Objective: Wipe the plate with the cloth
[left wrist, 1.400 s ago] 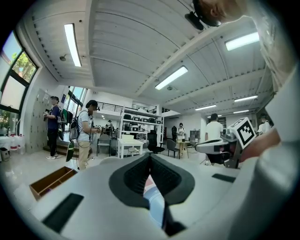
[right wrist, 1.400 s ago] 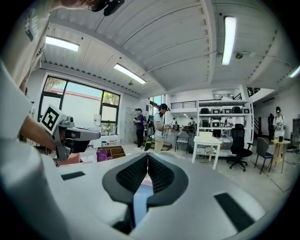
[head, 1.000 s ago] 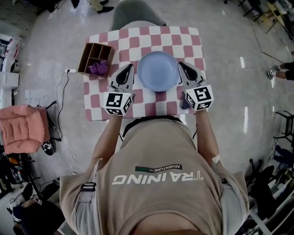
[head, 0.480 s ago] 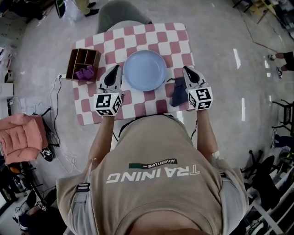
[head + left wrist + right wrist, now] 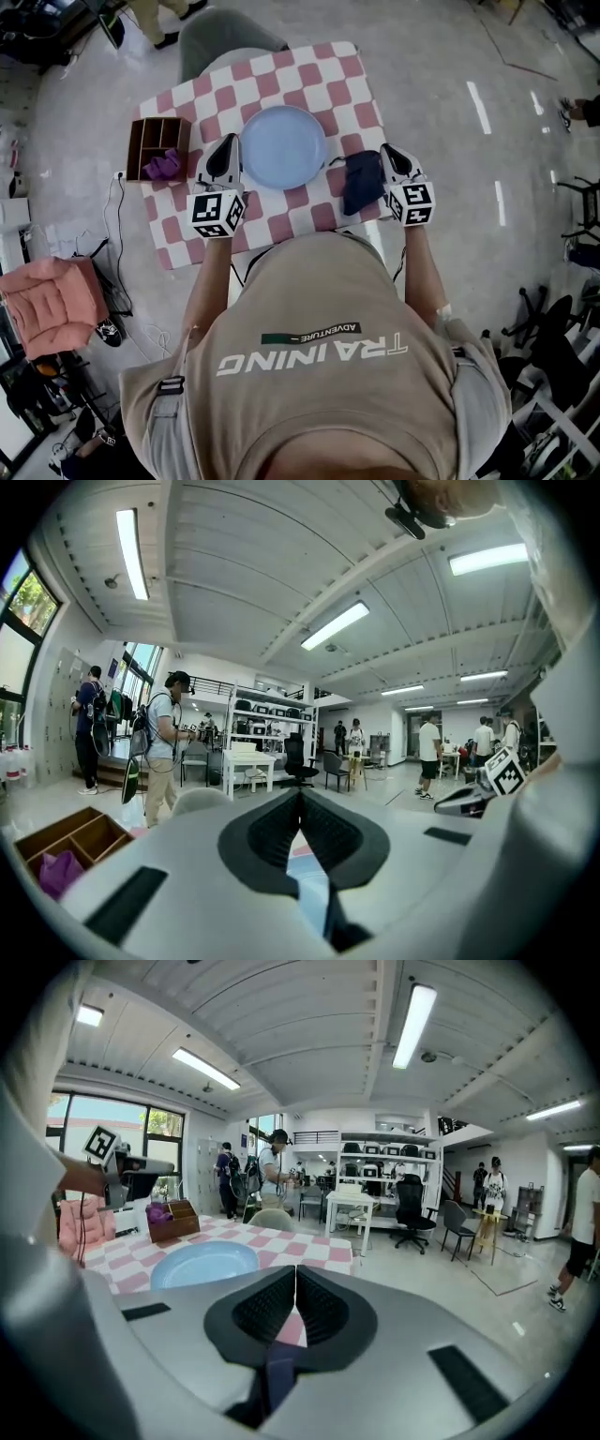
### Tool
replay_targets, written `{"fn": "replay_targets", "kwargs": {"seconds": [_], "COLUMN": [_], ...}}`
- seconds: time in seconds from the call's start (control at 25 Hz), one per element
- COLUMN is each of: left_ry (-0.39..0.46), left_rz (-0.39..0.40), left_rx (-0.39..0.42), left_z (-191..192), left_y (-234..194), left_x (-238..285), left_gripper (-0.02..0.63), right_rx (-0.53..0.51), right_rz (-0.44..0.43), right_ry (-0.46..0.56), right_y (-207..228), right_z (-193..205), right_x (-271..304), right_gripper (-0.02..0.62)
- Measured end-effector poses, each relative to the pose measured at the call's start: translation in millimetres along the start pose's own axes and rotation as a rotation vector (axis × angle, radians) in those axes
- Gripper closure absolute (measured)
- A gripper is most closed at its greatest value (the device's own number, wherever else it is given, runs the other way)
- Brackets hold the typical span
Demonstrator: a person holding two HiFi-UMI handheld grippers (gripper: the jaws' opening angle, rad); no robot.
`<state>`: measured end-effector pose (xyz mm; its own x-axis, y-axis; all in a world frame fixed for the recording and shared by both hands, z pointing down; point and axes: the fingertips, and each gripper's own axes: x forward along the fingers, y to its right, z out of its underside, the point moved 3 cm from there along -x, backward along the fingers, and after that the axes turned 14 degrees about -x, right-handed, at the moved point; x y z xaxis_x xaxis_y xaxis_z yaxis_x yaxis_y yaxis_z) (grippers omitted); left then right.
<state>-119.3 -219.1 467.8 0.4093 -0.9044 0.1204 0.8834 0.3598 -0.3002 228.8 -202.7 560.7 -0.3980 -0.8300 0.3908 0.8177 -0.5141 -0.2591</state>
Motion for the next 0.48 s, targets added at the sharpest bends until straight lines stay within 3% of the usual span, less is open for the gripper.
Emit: {"fn": "replay_targets", "kwargs": {"seconds": [0.28,0.48], "left_ry": [-0.02,-0.025], "left_rz": [-0.023,-0.039], "left_rx": [0.005,0.004], "left_z": [2.9,3.6], "left_y": [-8.6,-17.3], "left_x": [-11.7,-19.5], "left_gripper": [0.591,0.591], "right_rx": [0.021,0.056], "right_rz": [-0.061,-0.063], "right_ry": [-0.158,-0.179], "right_y": [-52.3,-59.4], "right_z": [71.7,83.3], "right_x": [4.7,1.6], "right_gripper": [0.577,0.577]}}
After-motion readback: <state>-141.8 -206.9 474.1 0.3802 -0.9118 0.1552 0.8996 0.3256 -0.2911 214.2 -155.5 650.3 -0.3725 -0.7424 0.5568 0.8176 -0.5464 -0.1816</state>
